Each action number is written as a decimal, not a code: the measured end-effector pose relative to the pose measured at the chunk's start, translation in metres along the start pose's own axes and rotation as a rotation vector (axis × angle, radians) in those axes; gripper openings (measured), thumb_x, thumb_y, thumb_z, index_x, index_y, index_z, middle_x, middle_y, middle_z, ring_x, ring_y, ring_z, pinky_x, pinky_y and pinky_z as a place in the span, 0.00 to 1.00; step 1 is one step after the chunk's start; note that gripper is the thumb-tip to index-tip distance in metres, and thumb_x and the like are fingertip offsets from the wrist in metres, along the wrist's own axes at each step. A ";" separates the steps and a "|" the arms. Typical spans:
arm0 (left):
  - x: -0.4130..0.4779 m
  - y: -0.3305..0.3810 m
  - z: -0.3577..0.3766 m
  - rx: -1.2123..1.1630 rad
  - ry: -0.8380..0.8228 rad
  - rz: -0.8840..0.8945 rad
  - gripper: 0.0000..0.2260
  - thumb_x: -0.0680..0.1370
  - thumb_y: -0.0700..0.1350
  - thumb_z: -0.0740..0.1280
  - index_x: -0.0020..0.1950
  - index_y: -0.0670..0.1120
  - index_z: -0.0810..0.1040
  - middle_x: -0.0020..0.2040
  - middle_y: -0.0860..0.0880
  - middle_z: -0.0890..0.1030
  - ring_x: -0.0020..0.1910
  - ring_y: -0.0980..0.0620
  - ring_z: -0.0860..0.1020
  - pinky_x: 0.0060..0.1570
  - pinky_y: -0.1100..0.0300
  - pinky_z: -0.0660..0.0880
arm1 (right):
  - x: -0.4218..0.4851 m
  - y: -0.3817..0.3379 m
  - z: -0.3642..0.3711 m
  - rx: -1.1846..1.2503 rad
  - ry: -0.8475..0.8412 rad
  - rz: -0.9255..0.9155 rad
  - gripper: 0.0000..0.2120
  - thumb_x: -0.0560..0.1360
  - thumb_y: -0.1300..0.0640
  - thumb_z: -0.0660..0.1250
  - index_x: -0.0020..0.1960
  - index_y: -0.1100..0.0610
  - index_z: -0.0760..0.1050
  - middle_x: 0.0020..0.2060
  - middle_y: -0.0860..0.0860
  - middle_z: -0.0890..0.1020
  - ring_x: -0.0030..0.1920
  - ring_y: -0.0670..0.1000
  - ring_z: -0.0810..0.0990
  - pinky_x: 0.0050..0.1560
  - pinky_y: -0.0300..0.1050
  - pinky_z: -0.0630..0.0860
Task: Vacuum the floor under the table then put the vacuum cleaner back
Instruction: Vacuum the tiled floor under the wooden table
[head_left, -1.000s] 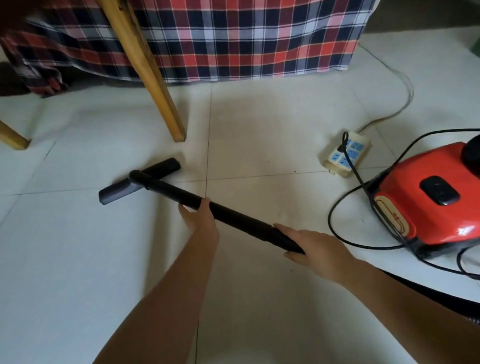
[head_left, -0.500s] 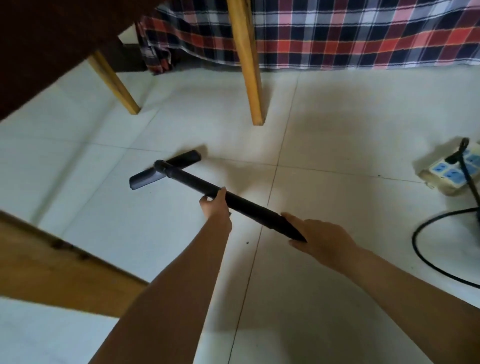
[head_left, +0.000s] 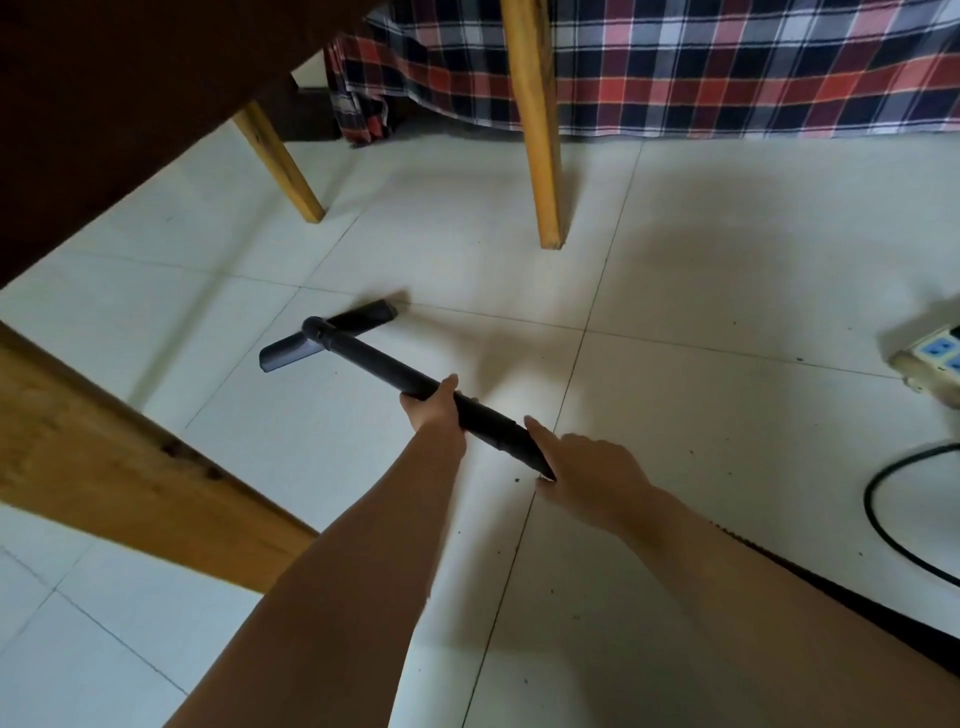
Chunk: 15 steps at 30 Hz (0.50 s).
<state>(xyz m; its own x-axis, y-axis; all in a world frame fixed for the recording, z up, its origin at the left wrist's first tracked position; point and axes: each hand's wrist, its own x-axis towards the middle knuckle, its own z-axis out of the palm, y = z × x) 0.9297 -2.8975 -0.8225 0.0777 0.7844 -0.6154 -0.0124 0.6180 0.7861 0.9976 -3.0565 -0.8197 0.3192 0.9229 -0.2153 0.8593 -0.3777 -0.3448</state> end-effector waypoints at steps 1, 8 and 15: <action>-0.001 0.002 0.001 -0.023 0.000 -0.001 0.28 0.75 0.38 0.68 0.71 0.50 0.61 0.51 0.43 0.79 0.37 0.48 0.81 0.48 0.51 0.78 | 0.002 0.000 -0.001 0.032 -0.034 0.016 0.30 0.78 0.52 0.57 0.76 0.51 0.48 0.54 0.53 0.76 0.46 0.53 0.76 0.42 0.42 0.67; 0.003 -0.001 0.020 0.026 -0.082 -0.016 0.32 0.76 0.37 0.68 0.75 0.52 0.57 0.53 0.43 0.79 0.35 0.49 0.80 0.52 0.50 0.78 | -0.004 0.034 -0.014 0.406 -0.215 0.026 0.26 0.74 0.57 0.62 0.69 0.45 0.61 0.39 0.45 0.74 0.38 0.46 0.74 0.38 0.38 0.68; 0.001 -0.006 0.051 0.065 -0.178 -0.002 0.28 0.76 0.38 0.68 0.72 0.51 0.61 0.59 0.42 0.78 0.36 0.50 0.81 0.44 0.53 0.77 | -0.027 0.062 -0.010 0.560 -0.236 0.194 0.25 0.77 0.49 0.61 0.72 0.44 0.58 0.41 0.45 0.79 0.35 0.47 0.78 0.39 0.39 0.76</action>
<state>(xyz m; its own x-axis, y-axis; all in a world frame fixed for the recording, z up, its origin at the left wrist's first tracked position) 0.9807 -2.9028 -0.8249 0.2525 0.7581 -0.6013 0.0520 0.6099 0.7908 1.0466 -3.1037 -0.8266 0.2970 0.8165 -0.4951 0.4356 -0.5773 -0.6907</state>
